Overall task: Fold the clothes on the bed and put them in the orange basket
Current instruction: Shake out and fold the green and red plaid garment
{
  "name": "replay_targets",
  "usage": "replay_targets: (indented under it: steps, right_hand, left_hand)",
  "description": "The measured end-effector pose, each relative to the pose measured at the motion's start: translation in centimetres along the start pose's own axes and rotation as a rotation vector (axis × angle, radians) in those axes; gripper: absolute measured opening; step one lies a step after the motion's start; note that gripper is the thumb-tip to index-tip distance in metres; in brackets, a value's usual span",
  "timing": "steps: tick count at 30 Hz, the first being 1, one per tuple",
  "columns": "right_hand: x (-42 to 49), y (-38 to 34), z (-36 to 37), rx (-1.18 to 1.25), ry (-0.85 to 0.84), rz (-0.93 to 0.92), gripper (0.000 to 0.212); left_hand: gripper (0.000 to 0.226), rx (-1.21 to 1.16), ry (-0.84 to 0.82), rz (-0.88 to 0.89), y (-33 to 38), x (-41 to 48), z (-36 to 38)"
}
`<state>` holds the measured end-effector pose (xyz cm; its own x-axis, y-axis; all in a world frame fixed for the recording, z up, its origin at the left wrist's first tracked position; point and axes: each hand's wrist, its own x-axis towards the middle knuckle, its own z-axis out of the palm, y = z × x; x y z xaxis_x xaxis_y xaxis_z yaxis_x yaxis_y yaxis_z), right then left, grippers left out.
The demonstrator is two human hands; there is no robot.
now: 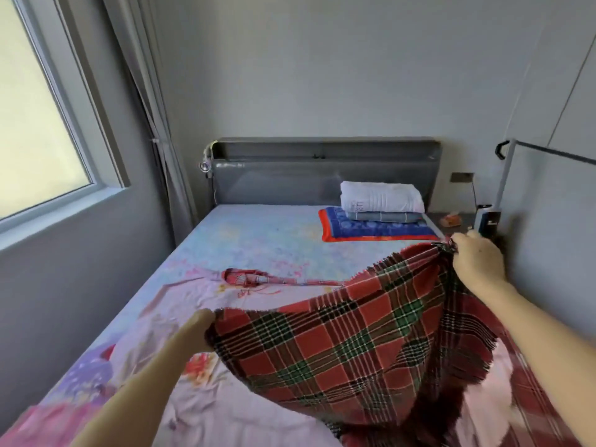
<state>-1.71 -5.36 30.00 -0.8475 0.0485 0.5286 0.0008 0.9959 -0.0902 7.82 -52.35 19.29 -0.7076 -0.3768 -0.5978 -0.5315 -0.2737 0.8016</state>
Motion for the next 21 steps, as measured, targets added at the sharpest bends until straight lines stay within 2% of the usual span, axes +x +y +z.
replay_targets:
  steps: [4,6,8,11,12,14,15,18,21]
  right_hand:
    - [-3.0,0.7,3.2,-0.037,-0.091,-0.023,0.028]
    - [-4.2,0.8,4.7,-0.054,-0.141,-0.041,0.028]
    - [-5.3,0.9,5.8,-0.055,-0.167,-0.078,0.029]
    - [-6.9,0.8,6.5,-0.062,-0.200,-0.104,0.030]
    - [-7.3,0.8,6.7,-0.060,-0.206,-0.108,0.029]
    - [-8.3,0.8,7.3,-0.051,-0.224,-0.117,0.029]
    - [-8.7,0.7,7.6,-0.049,-0.247,-0.120,0.029]
    - [-9.9,0.8,8.1,-0.058,-0.326,-0.199,0.031]
    - [-10.6,1.3,7.8,-0.071,-0.423,-0.333,0.035]
  left_hand:
    - [0.019,0.080,-0.069,-0.042,-3.5,0.0,-0.9]
    - [0.018,0.208,-0.130,-0.065,-4.7,0.0,-1.4]
    - [0.004,0.352,-0.186,-0.104,-5.8,0.0,-2.0]
    - [0.045,0.634,-0.207,-0.073,-7.2,-0.1,-3.2]
    - [0.045,0.732,-0.241,-0.046,-7.4,-0.7,-3.2]
    - [0.023,0.855,-0.287,0.012,-8.2,-1.7,-3.1]
    - [0.014,0.927,-0.279,0.052,-8.5,-2.1,-2.9]
    - [0.031,1.173,-0.147,0.234,-9.5,-1.5,-2.7]
    - [0.029,1.274,0.037,0.322,-10.3,-0.4,-3.1]
